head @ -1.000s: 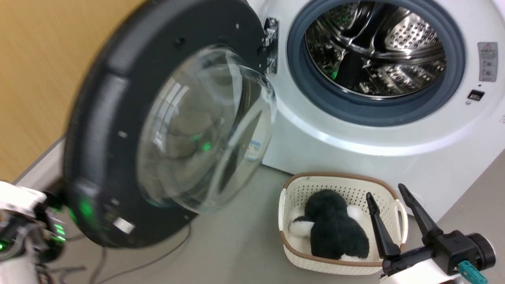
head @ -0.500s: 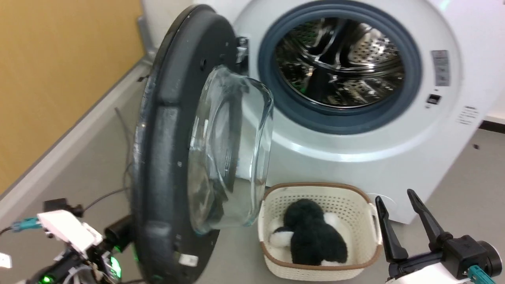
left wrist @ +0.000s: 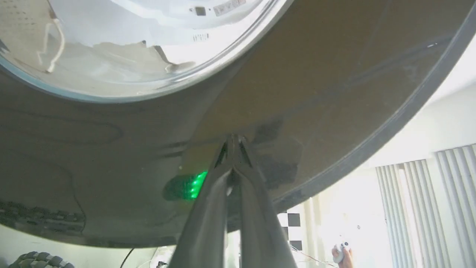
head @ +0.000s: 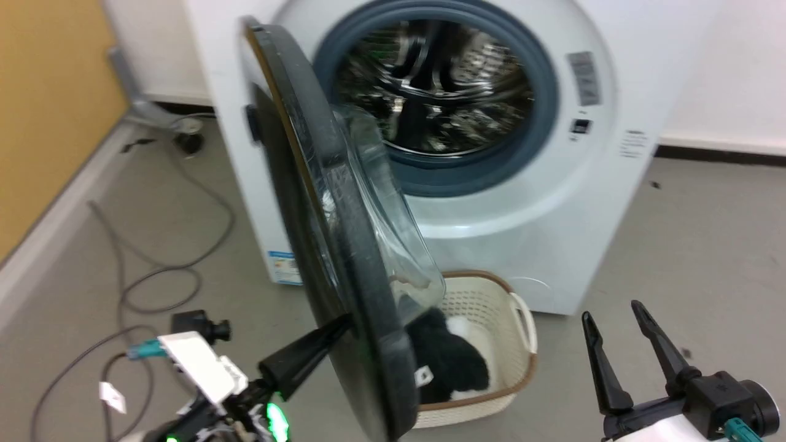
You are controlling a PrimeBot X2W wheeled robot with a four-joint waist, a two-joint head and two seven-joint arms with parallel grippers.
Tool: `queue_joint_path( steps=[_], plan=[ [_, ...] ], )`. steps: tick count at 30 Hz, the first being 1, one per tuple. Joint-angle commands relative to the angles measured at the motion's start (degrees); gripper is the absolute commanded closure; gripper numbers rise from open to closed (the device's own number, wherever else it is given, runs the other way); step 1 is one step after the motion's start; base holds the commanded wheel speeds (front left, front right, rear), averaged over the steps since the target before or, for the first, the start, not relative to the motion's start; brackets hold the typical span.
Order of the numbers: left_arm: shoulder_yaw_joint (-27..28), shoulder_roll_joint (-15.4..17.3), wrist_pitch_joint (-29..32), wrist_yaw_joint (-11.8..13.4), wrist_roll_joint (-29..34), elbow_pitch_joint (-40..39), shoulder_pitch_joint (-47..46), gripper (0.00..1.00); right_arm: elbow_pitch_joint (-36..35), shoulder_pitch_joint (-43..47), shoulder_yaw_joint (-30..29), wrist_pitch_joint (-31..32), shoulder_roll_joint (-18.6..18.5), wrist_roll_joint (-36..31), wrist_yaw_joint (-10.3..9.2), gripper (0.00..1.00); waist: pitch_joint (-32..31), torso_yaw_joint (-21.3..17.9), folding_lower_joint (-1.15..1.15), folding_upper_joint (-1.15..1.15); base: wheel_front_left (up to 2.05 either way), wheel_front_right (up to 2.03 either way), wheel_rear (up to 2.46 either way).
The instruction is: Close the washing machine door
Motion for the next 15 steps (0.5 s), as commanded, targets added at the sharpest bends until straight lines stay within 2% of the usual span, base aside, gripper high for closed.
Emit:
queue_joint_path(
  steps=[1,8,15],
  plan=[
    [-1.4,-0.2,-1.3,-0.4,-1.4,0.2,0.2,1.0,-0.1,0.3,0.2,-0.3,0.2,-0.1,0.03,0.0,0.7,-2.7,0.0,0.0,0.0,0.0,0.0],
    [-9.4,-0.2,-10.6,-4.1,-3.6,4.8,-2.8,1.0,-0.3,-0.8,0.7,-0.3,0.2,-0.6,0.03,0.0,2.8,-9.4,0.0,0.0,0.0,0.0,0.0],
    [-13.9,-0.2,-23.8,-7.1,-2.1,13.0,-9.5,1.0,-0.5,-1.8,1.0,-0.3,0.2,-0.3,0.03,0.0,5.8,-15.8,0.0,0.0,0.0,0.0,0.0]
  ],
)
